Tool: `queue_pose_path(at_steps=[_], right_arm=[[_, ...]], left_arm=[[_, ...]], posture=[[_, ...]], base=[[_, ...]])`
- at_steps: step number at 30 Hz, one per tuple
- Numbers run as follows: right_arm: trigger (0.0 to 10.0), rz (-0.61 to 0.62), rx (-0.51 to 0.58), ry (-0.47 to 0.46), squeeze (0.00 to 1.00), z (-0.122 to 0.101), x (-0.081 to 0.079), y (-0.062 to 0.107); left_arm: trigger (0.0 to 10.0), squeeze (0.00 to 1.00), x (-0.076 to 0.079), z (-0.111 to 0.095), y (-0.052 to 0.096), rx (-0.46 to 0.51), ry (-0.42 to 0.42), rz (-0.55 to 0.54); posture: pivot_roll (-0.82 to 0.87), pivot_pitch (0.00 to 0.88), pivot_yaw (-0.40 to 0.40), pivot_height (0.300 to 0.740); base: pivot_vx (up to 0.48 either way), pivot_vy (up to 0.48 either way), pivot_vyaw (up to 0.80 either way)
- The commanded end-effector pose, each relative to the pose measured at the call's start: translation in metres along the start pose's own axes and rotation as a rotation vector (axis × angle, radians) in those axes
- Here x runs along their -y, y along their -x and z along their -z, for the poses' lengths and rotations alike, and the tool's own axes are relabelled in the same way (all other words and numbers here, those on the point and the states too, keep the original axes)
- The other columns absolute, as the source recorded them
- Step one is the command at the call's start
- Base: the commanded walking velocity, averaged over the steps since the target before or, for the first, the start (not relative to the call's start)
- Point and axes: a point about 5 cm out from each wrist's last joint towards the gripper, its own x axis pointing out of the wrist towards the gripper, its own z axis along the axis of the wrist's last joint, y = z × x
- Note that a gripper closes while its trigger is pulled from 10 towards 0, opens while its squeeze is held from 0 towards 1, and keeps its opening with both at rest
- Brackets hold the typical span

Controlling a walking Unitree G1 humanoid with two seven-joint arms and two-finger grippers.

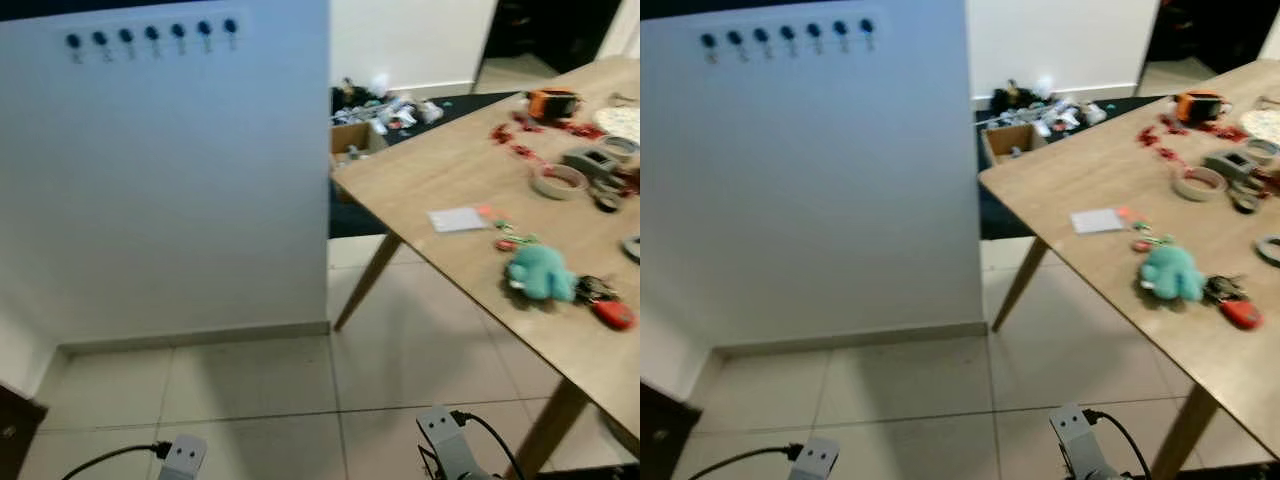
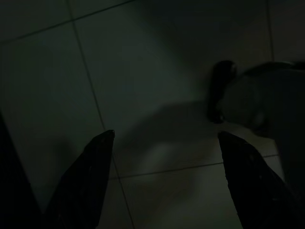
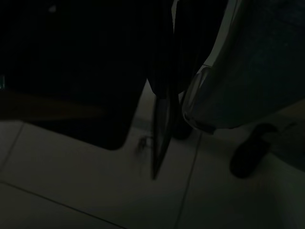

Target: Hang keys on a hook

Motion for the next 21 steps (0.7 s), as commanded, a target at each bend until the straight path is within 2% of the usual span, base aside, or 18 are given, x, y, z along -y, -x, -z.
queue_pose_path(at_steps=[1,8,10,15,21], right_arm=[[10.0,-0.003,-0.006,-0.005,0.00,0.001,-0.001,0.000],[10.0,0.000,0.005,-0.024,0.00,-0.001,-0.002,0.000],[10.0,-0.003,0.008,-0.021,0.00,-0.002,-0.003,-0.001],[10.0,-0.007,-0.003,-0.009,0.00,0.002,-0.005,0.000],[10.0,-0.003,-0.001,-0.014,0.00,0.002,-0.004,0.000]], left_arm=[[10.0,0.00,-0.006,0.006,0.002,-0.019,0.000,-0.018],[10.0,0.00,-0.009,0.014,0.004,-0.051,-0.006,-0.024],[10.0,0.00,-0.011,0.014,0.004,-0.061,-0.035,-0.026],[10.0,0.00,-0.015,0.004,0.003,-0.040,-0.030,-0.043],[10.0,0.00,-0.015,0.002,0.003,-0.038,-0.033,-0.045]], posture=[[-0.02,0.065,0.042,0.740],[-0.04,0.048,0.065,0.740],[-0.05,0.049,0.067,0.740],[-0.06,0.034,0.062,0.740],[-0.07,0.026,0.071,0.740]], base=[[0.000,0.000,0.77],[0.000,0.000,0.77],[0.000,0.000,0.77],[0.000,0.000,0.77],[0.000,0.000,0.77]])
